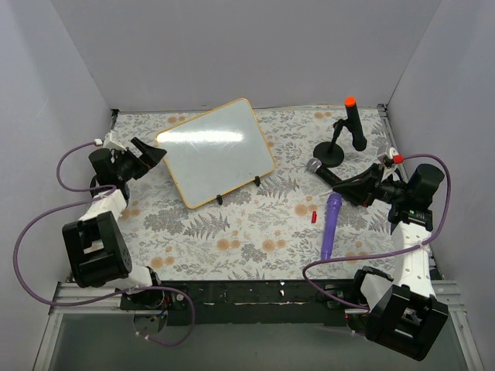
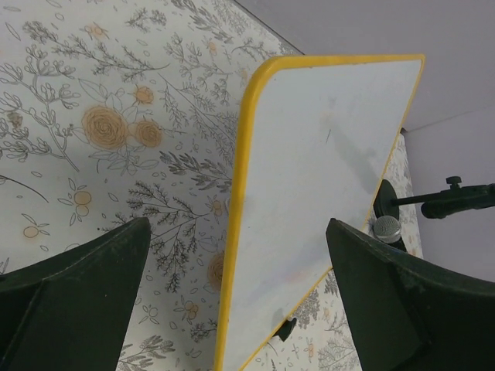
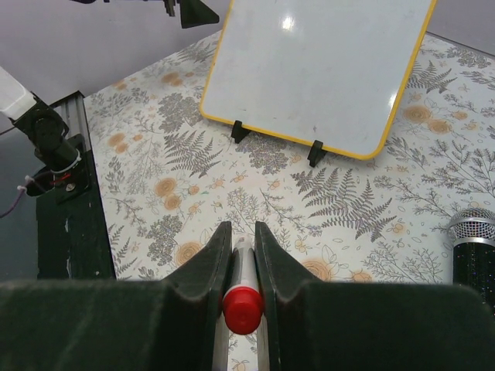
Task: Write a sentence on the whiteboard
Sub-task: Pick up the whiteboard from the whiteboard stand, then write a sentence on the whiteboard.
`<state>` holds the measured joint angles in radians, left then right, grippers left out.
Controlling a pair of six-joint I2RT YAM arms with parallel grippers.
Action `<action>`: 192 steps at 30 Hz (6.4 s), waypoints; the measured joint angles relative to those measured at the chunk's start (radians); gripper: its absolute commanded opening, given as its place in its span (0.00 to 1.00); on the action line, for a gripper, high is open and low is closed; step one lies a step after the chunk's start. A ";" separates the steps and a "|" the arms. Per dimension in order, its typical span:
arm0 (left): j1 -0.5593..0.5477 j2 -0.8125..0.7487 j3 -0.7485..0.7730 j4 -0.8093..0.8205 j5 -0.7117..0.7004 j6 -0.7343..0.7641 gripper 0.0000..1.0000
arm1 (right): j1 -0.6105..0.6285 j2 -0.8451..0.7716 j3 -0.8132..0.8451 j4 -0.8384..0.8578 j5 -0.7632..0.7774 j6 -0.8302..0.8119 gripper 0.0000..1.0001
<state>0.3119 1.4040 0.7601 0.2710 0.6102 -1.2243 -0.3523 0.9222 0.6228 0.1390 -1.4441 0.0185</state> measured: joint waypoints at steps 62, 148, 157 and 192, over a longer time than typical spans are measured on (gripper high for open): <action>-0.042 0.483 0.131 0.734 0.539 -0.361 0.00 | 0.000 0.016 -0.016 0.021 -0.002 0.000 0.01; -0.578 -0.142 -0.366 0.631 0.013 -0.177 0.00 | 0.000 0.077 -0.011 -0.108 -0.027 -0.196 0.01; -0.627 -0.132 -0.394 0.701 -0.050 -0.175 0.00 | -0.001 0.188 0.302 -0.689 0.075 -0.637 0.01; -0.672 -0.217 -0.366 0.495 -0.152 -0.211 0.00 | 0.825 0.324 0.561 -0.763 0.524 -0.646 0.01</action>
<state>-0.3599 1.1870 0.3939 0.7662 0.4583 -1.4353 0.4728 1.2461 1.1839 -0.6239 -0.9203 -0.6273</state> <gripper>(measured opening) 0.053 0.186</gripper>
